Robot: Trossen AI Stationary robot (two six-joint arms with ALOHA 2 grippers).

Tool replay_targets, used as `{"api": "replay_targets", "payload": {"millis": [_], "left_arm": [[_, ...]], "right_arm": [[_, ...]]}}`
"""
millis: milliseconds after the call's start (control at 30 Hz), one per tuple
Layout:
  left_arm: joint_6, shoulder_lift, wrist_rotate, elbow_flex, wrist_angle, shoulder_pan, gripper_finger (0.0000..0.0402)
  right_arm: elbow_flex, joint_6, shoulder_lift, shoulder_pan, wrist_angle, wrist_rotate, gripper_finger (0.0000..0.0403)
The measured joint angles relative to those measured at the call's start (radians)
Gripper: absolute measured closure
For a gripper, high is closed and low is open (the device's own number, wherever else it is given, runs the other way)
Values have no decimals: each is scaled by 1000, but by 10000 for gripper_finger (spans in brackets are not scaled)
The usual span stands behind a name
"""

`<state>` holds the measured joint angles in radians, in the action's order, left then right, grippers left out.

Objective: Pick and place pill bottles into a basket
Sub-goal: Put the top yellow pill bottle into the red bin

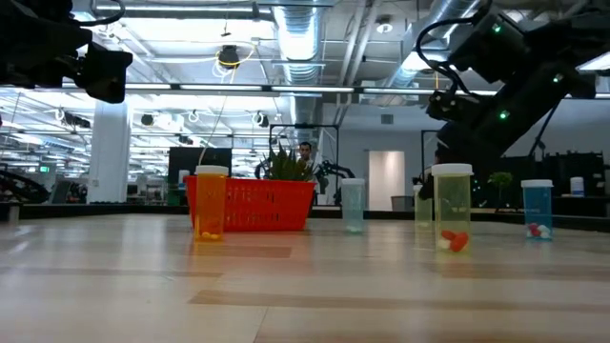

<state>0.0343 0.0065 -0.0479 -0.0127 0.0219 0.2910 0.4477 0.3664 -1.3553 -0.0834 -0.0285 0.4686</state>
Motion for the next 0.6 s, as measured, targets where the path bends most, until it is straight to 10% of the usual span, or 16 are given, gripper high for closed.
{"api": "replay_targets", "payload": {"millis": [600], "left_arm": [[9, 0, 0, 0, 0, 0, 180]], "right_arm": [[0, -7, -67, 5, -41, 8, 240]]}}
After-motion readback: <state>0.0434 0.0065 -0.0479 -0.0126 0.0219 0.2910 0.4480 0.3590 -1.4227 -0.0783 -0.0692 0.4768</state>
